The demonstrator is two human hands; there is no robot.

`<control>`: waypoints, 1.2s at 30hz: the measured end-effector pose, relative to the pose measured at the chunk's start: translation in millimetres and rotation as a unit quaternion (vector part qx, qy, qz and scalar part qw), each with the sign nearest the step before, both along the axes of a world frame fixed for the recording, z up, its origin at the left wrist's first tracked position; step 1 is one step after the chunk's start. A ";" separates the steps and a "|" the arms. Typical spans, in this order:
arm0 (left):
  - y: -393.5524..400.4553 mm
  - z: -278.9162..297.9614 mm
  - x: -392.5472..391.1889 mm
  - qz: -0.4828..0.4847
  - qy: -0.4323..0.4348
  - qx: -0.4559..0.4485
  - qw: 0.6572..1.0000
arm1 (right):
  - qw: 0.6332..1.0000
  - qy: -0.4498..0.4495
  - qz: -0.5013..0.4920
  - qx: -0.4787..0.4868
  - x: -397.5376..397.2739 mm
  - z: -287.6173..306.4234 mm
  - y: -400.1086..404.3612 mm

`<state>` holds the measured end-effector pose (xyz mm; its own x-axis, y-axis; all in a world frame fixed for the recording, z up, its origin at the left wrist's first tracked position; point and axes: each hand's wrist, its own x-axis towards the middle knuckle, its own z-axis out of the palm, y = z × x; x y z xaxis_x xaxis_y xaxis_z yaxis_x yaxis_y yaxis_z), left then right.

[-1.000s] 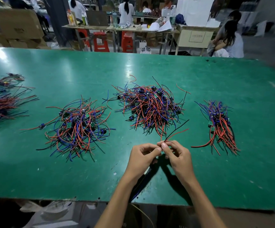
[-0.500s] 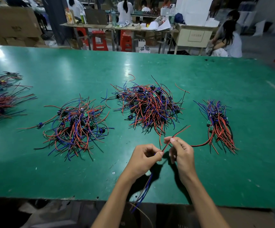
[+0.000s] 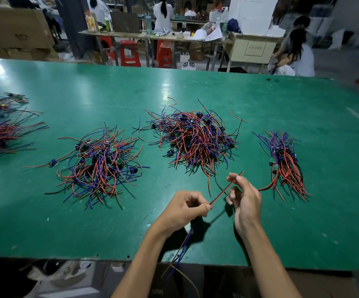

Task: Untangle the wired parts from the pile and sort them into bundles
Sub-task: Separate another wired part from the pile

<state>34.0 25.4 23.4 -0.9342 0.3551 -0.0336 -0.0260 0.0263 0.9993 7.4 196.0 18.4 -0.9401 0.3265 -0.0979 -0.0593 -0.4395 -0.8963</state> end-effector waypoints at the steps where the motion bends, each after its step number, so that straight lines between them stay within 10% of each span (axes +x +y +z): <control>1: -0.2 0.7 0.1 -0.005 -0.002 0.000 1.000 | 1.000 -0.003 -0.007 -0.002 -0.2 -0.2 0.1; 9: -4.4 4.3 1.1 -0.006 -0.021 0.018 1.000 | 0.997 -0.009 -0.069 -0.016 -2.9 -4.5 0.8; 14: -3.2 1.4 -4.2 0.121 -0.067 0.141 0.980 | 0.986 0.025 -0.001 0.167 -2.5 -16.8 -6.5; 20: -1.8 2.7 -15.2 0.206 -0.159 0.293 0.920 | 0.844 0.124 0.123 0.507 7.3 -19.0 -23.6; 36: 16.9 4.3 -14.8 0.245 -0.172 0.208 0.931 | 0.977 0.076 0.045 0.196 3.2 -11.4 -17.1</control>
